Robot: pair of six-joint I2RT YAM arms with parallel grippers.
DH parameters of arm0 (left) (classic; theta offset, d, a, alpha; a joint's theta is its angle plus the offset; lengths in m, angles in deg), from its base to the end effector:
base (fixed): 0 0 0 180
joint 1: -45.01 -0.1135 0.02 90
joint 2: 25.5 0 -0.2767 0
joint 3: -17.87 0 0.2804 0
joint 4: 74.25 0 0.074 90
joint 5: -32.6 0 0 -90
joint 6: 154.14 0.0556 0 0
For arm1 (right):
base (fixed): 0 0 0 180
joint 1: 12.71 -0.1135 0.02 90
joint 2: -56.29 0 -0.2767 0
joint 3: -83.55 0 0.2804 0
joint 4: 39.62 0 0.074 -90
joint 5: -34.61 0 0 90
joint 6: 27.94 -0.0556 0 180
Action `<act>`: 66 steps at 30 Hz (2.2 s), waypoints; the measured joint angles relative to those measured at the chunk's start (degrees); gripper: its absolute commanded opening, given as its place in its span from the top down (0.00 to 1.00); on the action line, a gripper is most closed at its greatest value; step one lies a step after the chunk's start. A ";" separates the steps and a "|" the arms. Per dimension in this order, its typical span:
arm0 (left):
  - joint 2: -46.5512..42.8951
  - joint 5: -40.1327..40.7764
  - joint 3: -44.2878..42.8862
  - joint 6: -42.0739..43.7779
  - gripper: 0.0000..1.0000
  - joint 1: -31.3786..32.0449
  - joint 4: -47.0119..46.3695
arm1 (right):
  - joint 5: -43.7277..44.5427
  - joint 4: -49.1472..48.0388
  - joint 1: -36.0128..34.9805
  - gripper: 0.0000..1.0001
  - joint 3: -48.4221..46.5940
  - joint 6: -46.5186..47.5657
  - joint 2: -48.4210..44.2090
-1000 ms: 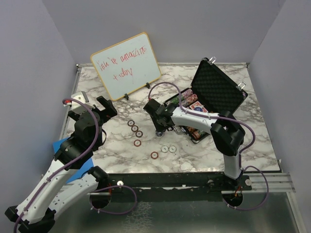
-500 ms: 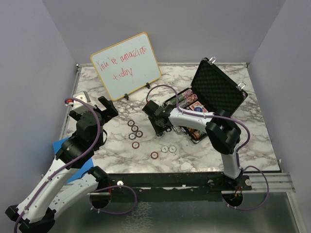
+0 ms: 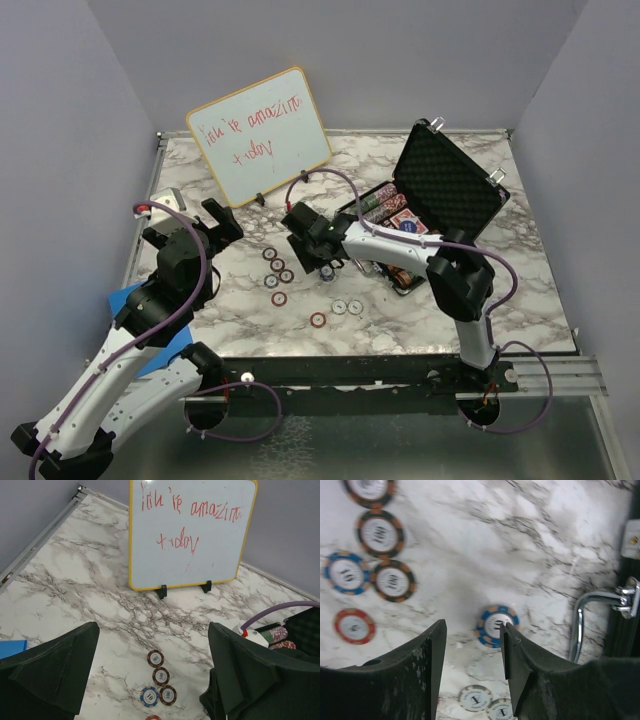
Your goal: Pack up texas hold em set
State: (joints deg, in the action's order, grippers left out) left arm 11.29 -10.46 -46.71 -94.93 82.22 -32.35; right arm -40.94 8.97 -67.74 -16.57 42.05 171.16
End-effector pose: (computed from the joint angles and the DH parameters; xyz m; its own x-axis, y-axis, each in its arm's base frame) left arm 0.1481 -0.0614 0.3826 -0.0893 -0.3711 -0.9243 -0.2295 0.9107 -0.3434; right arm 0.2778 0.3730 0.1789 -0.7309 -0.4668 -0.4979 -0.5101 0.8583 -0.0560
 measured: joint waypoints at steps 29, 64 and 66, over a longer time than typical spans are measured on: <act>-1.40 0.17 -1.11 1.09 0.01 0.00 -0.72 | -6.25 -2.89 -7.93 0.53 -22.25 4.26 18.43; -2.14 0.22 -0.83 1.05 0.01 0.00 -0.63 | -7.72 1.11 -9.88 0.41 -24.00 6.88 20.02; -2.14 0.22 -0.79 1.05 0.01 0.00 -0.63 | -8.22 1.33 -9.92 0.41 -24.04 7.45 20.02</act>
State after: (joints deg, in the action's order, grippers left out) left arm 9.15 -10.25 -47.50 -93.88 82.22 -32.98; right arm -49.15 10.30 -77.66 -40.62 49.50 191.18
